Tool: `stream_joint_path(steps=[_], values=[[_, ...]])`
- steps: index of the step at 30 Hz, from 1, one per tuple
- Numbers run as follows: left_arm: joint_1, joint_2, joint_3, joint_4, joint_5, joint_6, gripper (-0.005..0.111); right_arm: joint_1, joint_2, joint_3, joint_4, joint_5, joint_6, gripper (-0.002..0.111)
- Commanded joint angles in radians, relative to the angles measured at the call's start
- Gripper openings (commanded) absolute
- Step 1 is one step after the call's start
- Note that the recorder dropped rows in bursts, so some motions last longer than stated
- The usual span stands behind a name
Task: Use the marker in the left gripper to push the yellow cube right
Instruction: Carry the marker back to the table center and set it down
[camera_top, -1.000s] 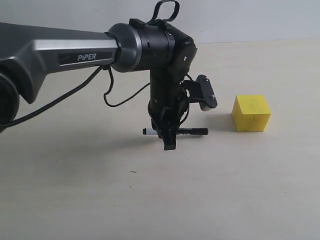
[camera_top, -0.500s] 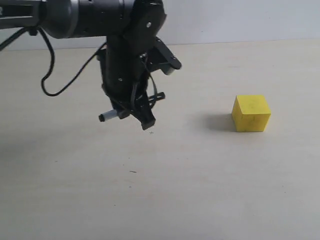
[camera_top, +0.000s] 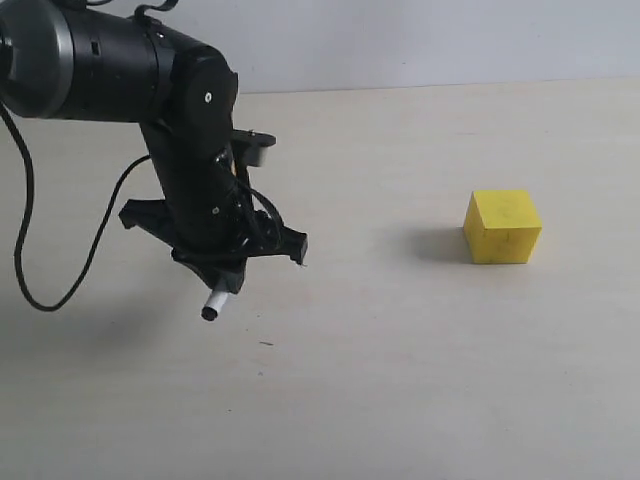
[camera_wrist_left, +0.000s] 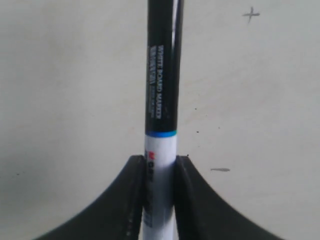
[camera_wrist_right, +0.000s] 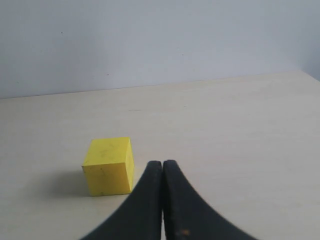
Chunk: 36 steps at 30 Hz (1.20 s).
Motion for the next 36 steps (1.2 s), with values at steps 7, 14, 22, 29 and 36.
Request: stream_joint_path(steps=[7,14,22,29,36], values=[[-0.008,0.056,0.028,-0.047,-0.249,-0.194,0.000,-0.007,-0.006,0.005,-0.006,-0.001,-0.003,0.000],[-0.008,0.107,-0.005,-0.131,-0.255,-0.191,0.000,-0.007,-0.006,0.005,-0.006,-0.001,-0.003,0.000],[-0.022,0.144,-0.099,-0.139,-0.252,-0.194,0.000,-0.007,-0.006,0.005,-0.006,-0.001,-0.003,0.000],[-0.020,0.178,-0.099,-0.139,-0.262,-0.228,0.000,-0.007,-0.006,0.005,-0.006,-0.001,-0.003,0.000],[-0.020,0.178,-0.099,-0.137,-0.267,-0.255,0.000,-0.007,-0.006,0.005,-0.006,-0.001,-0.003,0.000]])
